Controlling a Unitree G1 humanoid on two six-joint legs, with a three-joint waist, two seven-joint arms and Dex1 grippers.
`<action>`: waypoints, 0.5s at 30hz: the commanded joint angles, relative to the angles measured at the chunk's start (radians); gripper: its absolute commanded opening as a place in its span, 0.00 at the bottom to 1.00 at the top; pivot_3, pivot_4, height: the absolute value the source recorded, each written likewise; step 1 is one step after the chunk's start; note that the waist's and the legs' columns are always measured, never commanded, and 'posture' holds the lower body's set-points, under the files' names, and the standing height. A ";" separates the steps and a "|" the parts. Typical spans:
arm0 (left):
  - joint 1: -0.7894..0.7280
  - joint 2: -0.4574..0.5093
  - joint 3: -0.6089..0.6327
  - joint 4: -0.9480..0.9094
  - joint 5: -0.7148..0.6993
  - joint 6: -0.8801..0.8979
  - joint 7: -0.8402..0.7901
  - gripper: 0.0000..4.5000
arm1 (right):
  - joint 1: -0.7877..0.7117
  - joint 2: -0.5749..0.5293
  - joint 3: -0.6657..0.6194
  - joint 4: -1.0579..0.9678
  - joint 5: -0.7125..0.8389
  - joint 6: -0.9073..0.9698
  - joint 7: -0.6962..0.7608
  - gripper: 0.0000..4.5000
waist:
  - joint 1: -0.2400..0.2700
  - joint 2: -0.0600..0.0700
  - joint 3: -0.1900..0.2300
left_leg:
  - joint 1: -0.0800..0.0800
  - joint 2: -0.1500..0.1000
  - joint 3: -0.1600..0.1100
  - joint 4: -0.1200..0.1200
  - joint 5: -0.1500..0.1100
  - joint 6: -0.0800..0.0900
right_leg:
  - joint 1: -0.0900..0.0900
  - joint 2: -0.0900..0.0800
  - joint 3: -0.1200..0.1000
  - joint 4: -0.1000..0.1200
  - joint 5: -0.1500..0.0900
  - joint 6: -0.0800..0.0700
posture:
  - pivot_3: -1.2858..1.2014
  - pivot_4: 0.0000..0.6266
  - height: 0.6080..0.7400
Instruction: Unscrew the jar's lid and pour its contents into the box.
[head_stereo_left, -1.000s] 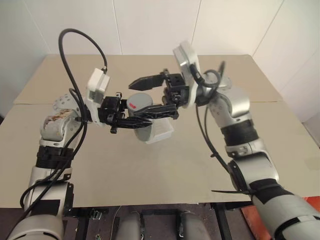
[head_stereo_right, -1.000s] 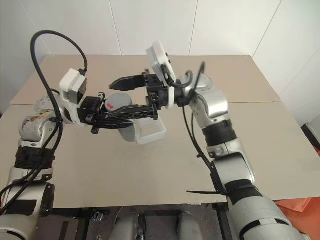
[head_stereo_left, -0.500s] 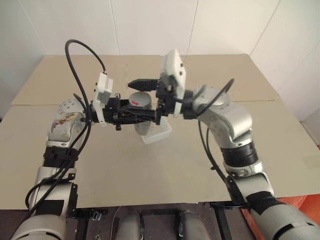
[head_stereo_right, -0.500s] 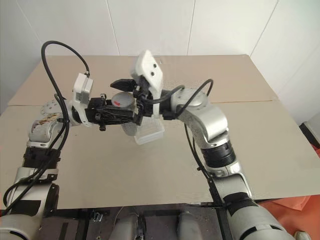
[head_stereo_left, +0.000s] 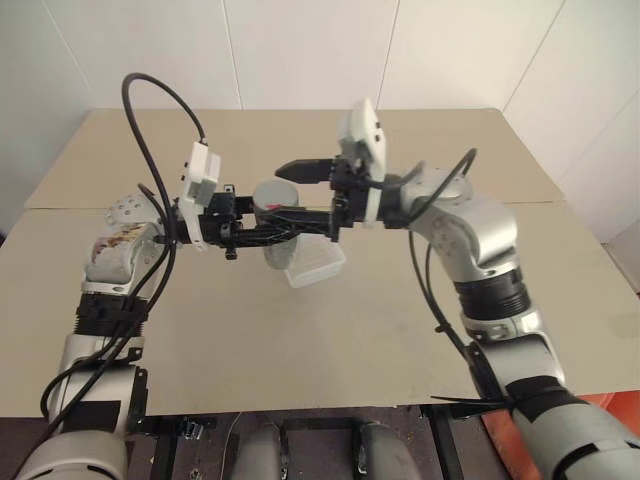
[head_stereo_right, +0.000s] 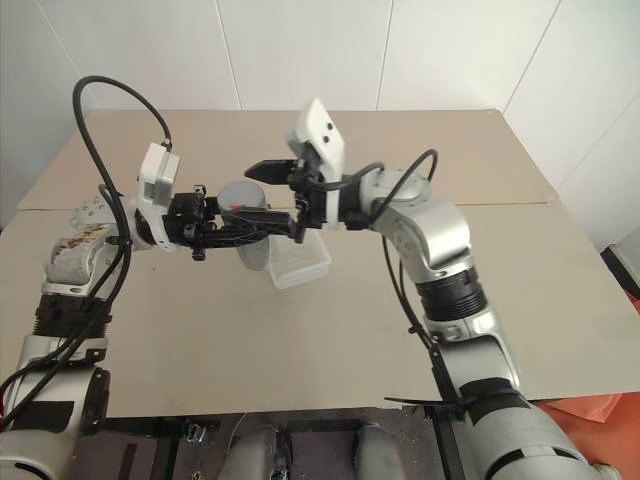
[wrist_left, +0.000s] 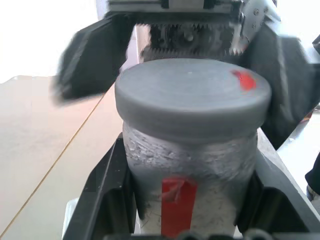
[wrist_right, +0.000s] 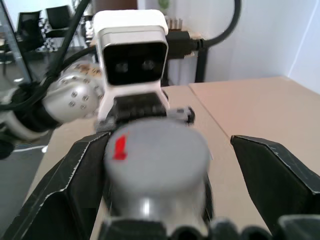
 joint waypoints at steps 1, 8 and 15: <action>0.006 0.030 0.041 -0.047 -0.037 -0.002 -0.035 0.45 | 0.006 -0.065 -0.094 0.014 0.016 -0.027 0.024 0.98 | 0.000 0.000 0.000 | 0.000 0.000 0.000 0.000 0.000 0.000 | 0.000 0.000 0.000 0.000 0.000 0.000 | 0.52 0.24 1.00; 0.004 0.036 0.050 -0.039 -0.039 0.008 -0.031 0.45 | 0.033 -0.084 -0.091 -0.053 0.052 -0.029 0.090 0.98 | -0.006 0.000 0.000 | 0.000 0.000 0.000 0.000 0.000 0.000 | 0.000 0.000 0.000 0.000 0.000 0.000 | 0.52 0.24 1.00; -0.025 -0.011 0.026 -0.013 -0.024 -0.003 -0.024 0.45 | -0.021 0.065 -0.009 -0.103 0.024 -0.021 0.001 0.98 | -0.004 0.000 0.000 | 0.000 0.000 0.000 0.000 0.000 0.000 | -0.001 0.000 0.000 0.001 0.000 0.000 | 0.52 0.24 1.00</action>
